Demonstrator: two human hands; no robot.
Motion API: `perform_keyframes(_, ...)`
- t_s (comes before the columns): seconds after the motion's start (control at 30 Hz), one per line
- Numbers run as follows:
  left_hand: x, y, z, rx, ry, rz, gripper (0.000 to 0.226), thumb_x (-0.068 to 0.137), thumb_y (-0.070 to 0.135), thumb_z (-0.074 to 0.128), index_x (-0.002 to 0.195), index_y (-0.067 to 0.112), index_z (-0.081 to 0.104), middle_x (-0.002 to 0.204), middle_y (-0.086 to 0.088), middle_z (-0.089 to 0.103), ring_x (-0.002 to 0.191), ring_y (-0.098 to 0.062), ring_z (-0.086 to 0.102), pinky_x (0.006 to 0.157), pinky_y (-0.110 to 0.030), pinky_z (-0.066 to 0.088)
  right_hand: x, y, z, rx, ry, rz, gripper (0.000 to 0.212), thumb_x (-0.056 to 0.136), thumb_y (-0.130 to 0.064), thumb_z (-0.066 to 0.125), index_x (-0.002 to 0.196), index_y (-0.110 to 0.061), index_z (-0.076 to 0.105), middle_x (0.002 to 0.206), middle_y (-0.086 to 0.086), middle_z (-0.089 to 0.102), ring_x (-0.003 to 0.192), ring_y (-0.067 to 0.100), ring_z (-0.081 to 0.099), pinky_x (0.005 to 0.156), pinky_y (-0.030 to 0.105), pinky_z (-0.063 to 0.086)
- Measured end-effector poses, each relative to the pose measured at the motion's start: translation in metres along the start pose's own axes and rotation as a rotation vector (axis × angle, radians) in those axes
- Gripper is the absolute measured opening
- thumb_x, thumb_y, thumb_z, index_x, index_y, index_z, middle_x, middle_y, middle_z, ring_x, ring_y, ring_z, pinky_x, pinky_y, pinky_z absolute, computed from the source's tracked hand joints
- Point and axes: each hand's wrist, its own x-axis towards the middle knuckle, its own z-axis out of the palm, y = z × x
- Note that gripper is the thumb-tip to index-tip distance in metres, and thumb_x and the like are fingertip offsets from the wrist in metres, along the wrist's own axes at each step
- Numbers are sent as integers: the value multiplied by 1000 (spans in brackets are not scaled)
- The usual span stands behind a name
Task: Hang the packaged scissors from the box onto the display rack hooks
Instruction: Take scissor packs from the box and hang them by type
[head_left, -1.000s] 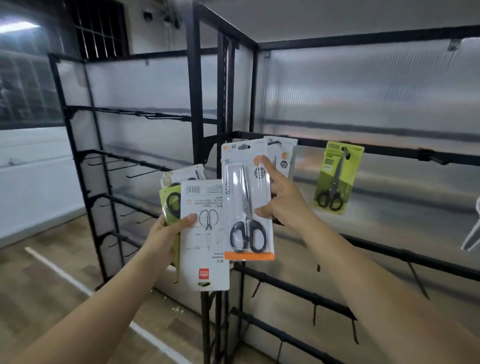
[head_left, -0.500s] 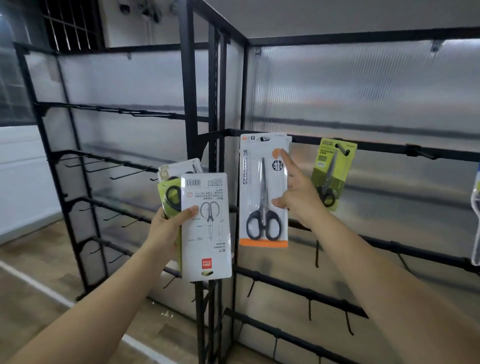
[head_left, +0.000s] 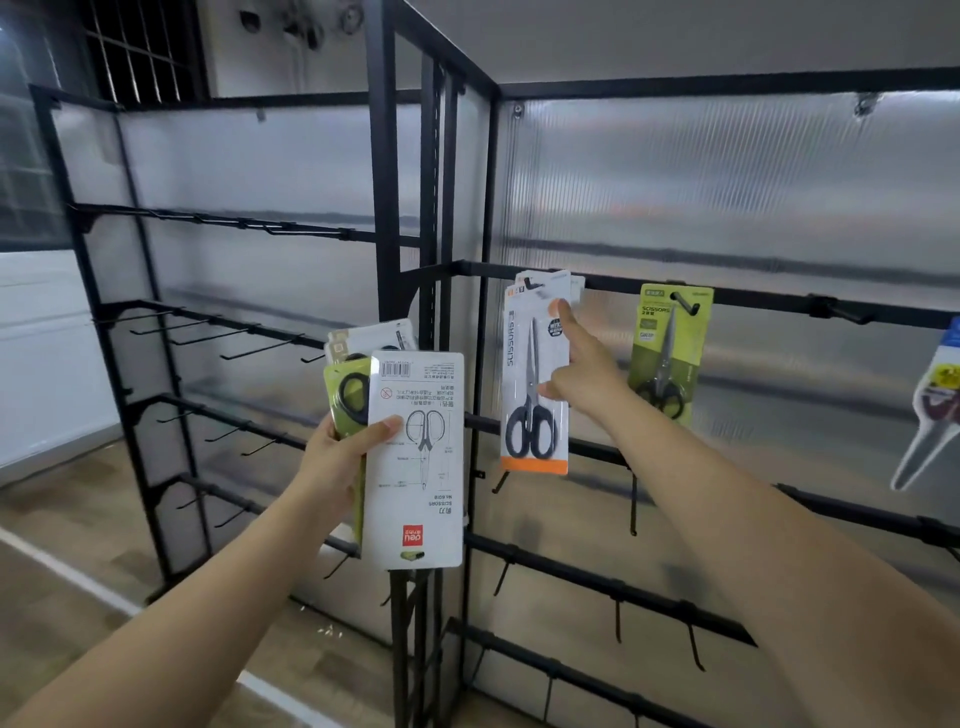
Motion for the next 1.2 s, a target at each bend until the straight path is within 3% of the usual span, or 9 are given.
perform_keyframes(0.17,1,2,14,-64,-23,-14,22,79,4,68,97,14,61,84,-7,75,71,-24,72,50,-35,56,20,-4,6,-191,-14,64,95,86,8,53,149,-33,-5,146,12,35,96,24,56,62,23,44)
perform_keyframes(0.3,2,1,23,-113,-41,-28,25,79,3,68,101,11,60,89,-8,75,75,-26,72,54,-35,57,12,-8,10,-192,137,64,81,88,-11,59,150,-27,9,151,10,24,130,29,37,93,31,40)
perform_keyframes(0.37,3,0,26,-144,-58,-34,29,77,5,70,103,11,60,93,-9,74,80,-28,72,57,-37,57,-9,-4,16,28,175,-6,67,86,-30,64,144,-22,30,142,3,39,125,21,43,95,32,42)
perform_keyframes(0.43,2,-4,32,-160,-75,-32,36,71,9,73,104,12,60,95,-9,74,82,-27,72,58,-37,57,-37,1,23,202,48,5,55,78,-40,70,125,-18,52,111,-6,57,97,11,56,71,22,44)
perform_keyframes(0.6,-3,-13,58,-190,-158,-96,36,66,14,74,101,13,65,98,-10,73,84,-28,72,59,-39,57,-65,17,28,387,-104,49,20,77,3,70,76,-15,63,82,-2,69,78,14,66,63,23,52)
perform_keyframes(0.7,-4,-16,67,-209,-212,-182,39,68,26,70,104,13,65,103,-11,72,85,-27,72,57,-37,57,-66,17,19,442,-52,108,18,79,8,64,77,-10,62,84,2,71,76,14,68,59,24,54)
perform_keyframes(0.87,0,-20,65,-235,-204,-252,51,78,25,64,125,9,56,118,-14,65,91,-28,67,69,-39,53,-63,14,-5,485,146,159,20,82,8,61,76,-11,57,88,5,68,89,24,65,79,40,54)
perform_keyframes(1.07,10,-24,54,-151,-159,-271,25,88,14,60,112,7,59,90,-10,70,69,-22,71,56,-35,56,-66,1,-37,664,323,-208,34,75,17,62,66,-15,59,72,-10,72,73,7,68,60,22,54)
perform_keyframes(1.2,13,-27,53,-101,-214,-286,9,92,15,54,92,8,58,66,-3,72,58,-16,70,47,-27,55,-73,4,-23,495,121,-426,54,72,27,53,59,-21,71,84,-15,72,98,3,64,86,17,49)
